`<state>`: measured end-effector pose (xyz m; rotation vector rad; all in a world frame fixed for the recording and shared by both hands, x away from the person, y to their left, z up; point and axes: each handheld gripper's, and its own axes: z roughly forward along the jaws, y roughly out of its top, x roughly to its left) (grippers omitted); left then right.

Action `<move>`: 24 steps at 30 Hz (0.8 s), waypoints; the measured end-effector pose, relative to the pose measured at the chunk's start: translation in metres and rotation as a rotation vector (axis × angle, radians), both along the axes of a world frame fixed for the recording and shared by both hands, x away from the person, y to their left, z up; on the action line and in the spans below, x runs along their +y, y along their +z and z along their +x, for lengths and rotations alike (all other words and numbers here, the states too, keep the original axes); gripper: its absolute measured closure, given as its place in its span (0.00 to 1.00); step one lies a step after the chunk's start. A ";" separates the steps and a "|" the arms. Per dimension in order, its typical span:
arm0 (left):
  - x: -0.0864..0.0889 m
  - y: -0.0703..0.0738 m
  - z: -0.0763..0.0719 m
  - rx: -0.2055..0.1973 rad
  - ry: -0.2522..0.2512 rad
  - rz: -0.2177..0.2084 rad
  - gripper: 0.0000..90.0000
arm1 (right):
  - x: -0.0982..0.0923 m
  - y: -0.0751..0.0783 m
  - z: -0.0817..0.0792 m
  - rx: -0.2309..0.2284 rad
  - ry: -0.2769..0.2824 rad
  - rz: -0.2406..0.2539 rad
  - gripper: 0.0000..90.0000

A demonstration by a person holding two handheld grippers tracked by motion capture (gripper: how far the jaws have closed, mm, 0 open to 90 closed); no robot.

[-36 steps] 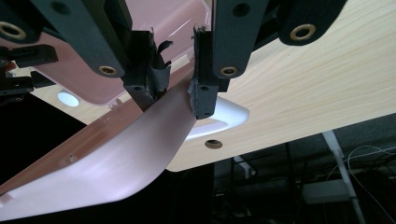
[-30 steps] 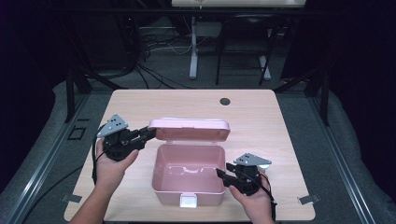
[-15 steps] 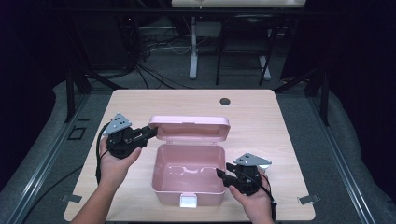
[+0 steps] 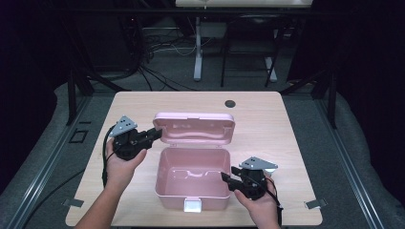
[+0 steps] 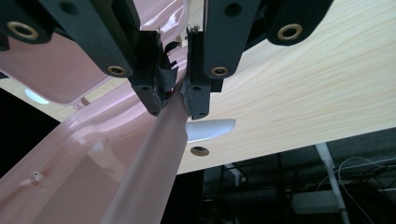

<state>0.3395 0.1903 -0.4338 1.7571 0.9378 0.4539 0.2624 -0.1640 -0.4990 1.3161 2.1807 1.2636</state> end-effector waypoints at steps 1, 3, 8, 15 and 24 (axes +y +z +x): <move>0.000 -0.001 0.001 -0.003 0.000 -0.001 0.89 | 0.000 0.000 0.000 0.000 0.000 0.000 0.63; -0.001 -0.001 0.001 -0.003 0.004 0.002 0.89 | 0.000 0.000 0.000 -0.001 -0.001 0.001 0.63; -0.001 -0.002 0.003 -0.003 0.008 -0.005 0.89 | 0.000 0.000 0.000 -0.001 0.000 0.001 0.63; -0.001 -0.004 0.007 0.006 0.014 -0.004 0.90 | 0.000 0.000 0.000 -0.004 -0.001 0.002 0.63; -0.001 -0.010 0.012 0.023 0.021 -0.015 0.91 | 0.000 -0.001 0.000 -0.005 0.001 0.004 0.63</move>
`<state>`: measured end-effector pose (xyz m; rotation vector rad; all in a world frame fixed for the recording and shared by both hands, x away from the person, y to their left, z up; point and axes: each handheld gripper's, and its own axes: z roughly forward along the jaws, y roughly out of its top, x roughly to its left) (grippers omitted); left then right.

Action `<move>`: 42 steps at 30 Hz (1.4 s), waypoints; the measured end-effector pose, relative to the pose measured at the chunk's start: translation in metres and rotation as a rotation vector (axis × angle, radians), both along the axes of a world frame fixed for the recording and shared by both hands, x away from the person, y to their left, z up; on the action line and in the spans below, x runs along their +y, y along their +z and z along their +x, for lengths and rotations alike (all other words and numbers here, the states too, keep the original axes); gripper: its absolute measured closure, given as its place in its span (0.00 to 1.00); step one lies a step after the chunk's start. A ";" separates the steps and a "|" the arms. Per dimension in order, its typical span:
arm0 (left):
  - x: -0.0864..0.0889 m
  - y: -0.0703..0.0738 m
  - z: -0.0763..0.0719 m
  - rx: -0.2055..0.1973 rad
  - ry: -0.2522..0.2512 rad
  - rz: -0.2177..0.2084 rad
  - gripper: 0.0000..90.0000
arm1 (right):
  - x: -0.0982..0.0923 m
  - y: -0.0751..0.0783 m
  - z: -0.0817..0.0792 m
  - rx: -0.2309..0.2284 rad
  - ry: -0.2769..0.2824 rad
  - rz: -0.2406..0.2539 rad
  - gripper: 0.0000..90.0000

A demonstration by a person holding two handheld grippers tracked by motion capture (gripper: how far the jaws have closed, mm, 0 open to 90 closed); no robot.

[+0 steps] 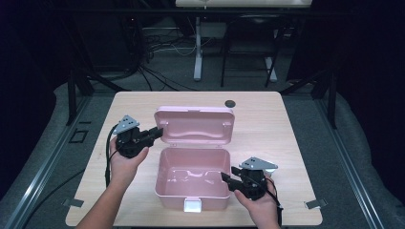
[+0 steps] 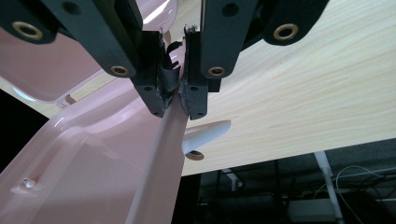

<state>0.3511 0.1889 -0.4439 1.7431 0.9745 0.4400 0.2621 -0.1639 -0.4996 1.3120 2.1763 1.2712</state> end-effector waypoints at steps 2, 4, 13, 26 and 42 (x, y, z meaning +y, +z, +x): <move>0.000 -0.002 0.001 0.010 0.003 -0.006 0.91 | 0.000 0.000 0.000 -0.001 0.000 -0.001 0.63; 0.000 -0.003 0.002 0.011 0.006 -0.011 0.91 | 0.000 0.000 0.000 -0.002 -0.001 -0.003 0.63; -0.001 -0.005 0.005 0.035 0.012 -0.008 0.92 | 0.000 -0.001 0.000 -0.001 -0.003 -0.008 0.63; -0.002 -0.008 0.011 0.067 0.023 -0.005 0.92 | 0.001 -0.001 0.000 0.000 -0.006 -0.007 0.64; -0.004 -0.010 0.018 0.098 0.043 0.007 0.94 | 0.001 -0.001 -0.001 -0.001 -0.015 -0.007 0.64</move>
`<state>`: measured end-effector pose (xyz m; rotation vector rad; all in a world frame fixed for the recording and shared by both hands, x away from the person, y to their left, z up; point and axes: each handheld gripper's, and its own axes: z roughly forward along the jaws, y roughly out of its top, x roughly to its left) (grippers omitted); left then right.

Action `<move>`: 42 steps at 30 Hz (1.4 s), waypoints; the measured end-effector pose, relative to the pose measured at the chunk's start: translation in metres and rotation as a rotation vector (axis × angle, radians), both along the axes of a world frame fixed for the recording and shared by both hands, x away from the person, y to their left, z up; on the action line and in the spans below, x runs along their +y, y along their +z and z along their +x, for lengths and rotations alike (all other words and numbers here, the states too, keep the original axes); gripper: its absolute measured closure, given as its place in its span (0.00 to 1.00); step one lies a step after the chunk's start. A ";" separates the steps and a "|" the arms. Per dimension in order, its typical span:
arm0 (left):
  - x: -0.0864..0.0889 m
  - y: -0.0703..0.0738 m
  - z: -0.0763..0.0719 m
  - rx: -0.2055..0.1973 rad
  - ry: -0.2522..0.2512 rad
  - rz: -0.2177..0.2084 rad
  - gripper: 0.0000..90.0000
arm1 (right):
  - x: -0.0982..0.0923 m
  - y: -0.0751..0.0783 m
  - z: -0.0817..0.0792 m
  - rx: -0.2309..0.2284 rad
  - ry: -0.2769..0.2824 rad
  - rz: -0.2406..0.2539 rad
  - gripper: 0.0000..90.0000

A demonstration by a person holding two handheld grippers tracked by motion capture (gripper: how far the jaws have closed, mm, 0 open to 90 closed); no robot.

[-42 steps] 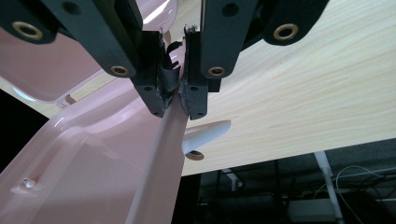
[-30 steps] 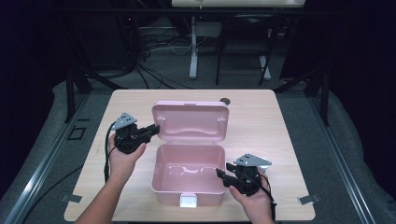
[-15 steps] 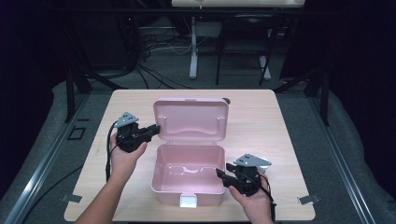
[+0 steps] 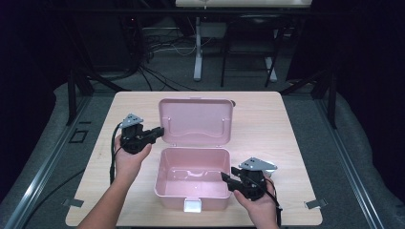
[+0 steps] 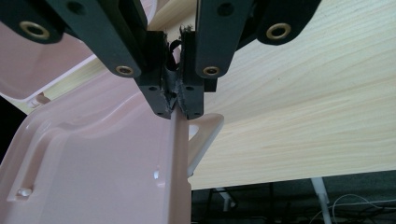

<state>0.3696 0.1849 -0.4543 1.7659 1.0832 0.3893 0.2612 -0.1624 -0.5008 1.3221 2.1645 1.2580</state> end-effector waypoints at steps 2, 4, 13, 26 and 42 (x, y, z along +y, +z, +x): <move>0.000 0.000 0.001 0.002 0.002 0.002 0.94 | 0.000 0.000 0.000 0.001 0.000 0.001 0.64; 0.000 -0.001 0.002 0.009 0.002 -0.003 0.94 | 0.000 0.000 0.000 0.000 0.000 0.000 0.64; 0.001 -0.002 0.005 0.027 0.000 -0.011 0.95 | 0.000 0.000 0.000 0.000 -0.001 -0.001 0.65; 0.001 -0.002 0.010 0.058 0.002 -0.021 0.95 | 0.000 0.000 0.000 0.003 0.001 0.001 0.65; 0.002 -0.005 0.019 0.112 0.005 -0.044 0.95 | 0.000 0.000 0.000 0.005 0.001 0.002 0.65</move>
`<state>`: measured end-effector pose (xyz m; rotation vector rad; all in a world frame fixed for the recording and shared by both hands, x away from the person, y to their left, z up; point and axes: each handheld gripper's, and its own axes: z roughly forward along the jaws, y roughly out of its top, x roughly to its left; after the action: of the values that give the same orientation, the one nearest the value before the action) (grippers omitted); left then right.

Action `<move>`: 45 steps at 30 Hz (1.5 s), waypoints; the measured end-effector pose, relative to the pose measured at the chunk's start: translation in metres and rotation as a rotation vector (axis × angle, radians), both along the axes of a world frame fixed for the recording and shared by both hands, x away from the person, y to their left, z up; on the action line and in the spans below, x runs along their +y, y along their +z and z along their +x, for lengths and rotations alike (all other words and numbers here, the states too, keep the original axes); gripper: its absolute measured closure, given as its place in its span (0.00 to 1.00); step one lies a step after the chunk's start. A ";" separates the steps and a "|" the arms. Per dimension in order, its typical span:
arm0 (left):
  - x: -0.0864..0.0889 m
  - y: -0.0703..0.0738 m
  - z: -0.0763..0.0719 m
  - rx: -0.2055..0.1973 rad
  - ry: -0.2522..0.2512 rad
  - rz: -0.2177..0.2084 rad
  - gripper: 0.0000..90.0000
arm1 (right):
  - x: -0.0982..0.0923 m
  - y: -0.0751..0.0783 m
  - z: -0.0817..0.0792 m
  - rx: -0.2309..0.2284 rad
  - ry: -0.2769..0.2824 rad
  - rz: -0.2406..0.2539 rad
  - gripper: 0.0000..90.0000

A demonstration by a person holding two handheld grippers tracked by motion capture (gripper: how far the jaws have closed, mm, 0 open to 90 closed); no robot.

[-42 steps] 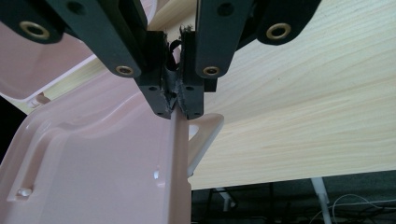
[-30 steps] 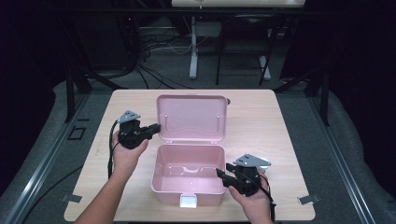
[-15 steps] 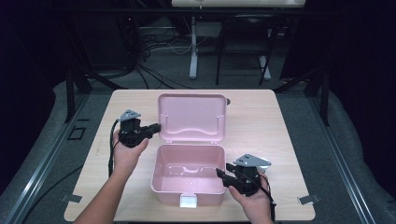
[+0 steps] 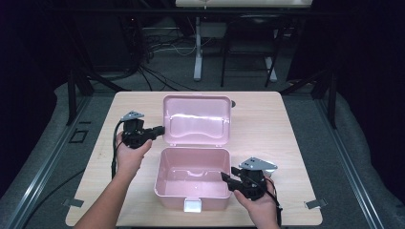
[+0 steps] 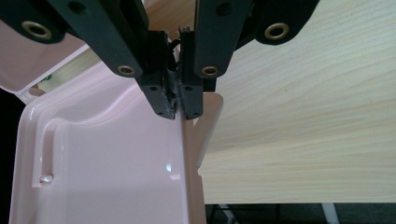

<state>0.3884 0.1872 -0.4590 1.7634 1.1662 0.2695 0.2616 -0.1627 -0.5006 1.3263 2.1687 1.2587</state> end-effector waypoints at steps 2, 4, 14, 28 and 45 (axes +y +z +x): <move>0.000 0.000 0.000 0.003 0.001 0.000 0.95 | 0.000 0.000 0.000 0.000 0.000 0.000 0.65; 0.000 0.000 0.001 0.008 0.001 -0.001 0.95 | 0.000 0.000 0.000 0.000 0.000 0.000 0.65; -0.001 -0.001 0.003 0.029 0.011 -0.004 0.94 | 0.000 0.000 0.000 0.001 -0.001 0.000 0.65; -0.001 -0.003 0.005 0.036 0.013 0.002 0.94 | 0.000 0.000 0.000 0.000 -0.001 0.003 0.65; -0.003 -0.005 0.006 0.042 0.016 0.015 0.93 | 0.000 -0.001 0.000 -0.003 -0.002 0.004 0.65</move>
<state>0.3940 0.1846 -0.4636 1.7809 1.2116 0.2529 0.2613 -0.1625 -0.5012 1.3268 2.1634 1.2643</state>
